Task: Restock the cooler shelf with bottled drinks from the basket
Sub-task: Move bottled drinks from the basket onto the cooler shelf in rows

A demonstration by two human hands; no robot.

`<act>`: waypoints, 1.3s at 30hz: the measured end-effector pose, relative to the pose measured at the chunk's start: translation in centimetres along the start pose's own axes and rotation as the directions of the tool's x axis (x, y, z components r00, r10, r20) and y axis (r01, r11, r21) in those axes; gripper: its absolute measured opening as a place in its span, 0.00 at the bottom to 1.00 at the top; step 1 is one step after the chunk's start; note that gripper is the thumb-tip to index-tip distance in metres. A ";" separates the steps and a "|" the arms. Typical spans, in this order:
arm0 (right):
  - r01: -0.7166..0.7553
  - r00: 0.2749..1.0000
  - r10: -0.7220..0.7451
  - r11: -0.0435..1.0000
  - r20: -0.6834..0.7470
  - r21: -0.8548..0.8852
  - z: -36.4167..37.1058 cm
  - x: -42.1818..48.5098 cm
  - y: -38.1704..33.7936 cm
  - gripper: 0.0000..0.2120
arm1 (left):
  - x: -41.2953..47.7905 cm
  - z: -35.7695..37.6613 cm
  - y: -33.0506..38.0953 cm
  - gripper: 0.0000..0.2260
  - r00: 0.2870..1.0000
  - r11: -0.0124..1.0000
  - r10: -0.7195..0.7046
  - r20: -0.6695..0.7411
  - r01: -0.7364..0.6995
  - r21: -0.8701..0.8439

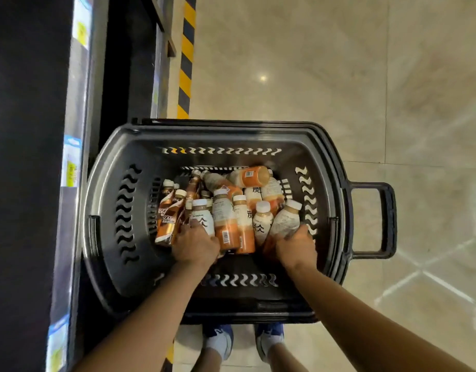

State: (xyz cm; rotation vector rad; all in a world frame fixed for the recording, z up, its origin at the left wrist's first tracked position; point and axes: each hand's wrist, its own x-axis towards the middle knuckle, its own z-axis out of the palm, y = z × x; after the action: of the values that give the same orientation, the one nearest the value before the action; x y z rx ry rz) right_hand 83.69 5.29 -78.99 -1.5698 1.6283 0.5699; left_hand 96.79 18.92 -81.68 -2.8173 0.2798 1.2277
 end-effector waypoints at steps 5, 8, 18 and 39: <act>-0.095 0.994 0.094 0.995 -0.057 -0.009 4.2 3.9 0.2 0.46 | 4.5 4.6 0.1 0.37 0.970 0.896 -0.239 -0.054 0.198 -0.398; -0.084 0.979 0.068 0.994 -0.193 -0.075 6.0 4.6 0.2 0.52 | 5.9 5.8 -0.2 0.43 0.955 0.850 -0.281 -0.094 0.202 -0.487; -0.048 0.956 0.096 0.983 -0.277 0.175 7.9 5.3 1.8 0.35 | 6.2 5.8 -0.8 0.44 0.939 0.706 -0.343 0.005 0.261 -0.659; 0.293 0.941 -0.338 0.825 0.007 0.483 -21.7 -24.8 -8.5 0.27 | -26.3 -26.3 5.0 0.18 0.985 0.431 0.105 0.137 0.079 -0.899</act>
State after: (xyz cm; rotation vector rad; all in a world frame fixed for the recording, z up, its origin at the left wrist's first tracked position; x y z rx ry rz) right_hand 85.19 2.63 -45.13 -1.3701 1.2713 0.0479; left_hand 97.32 14.50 -44.41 -3.4450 -0.6042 2.1279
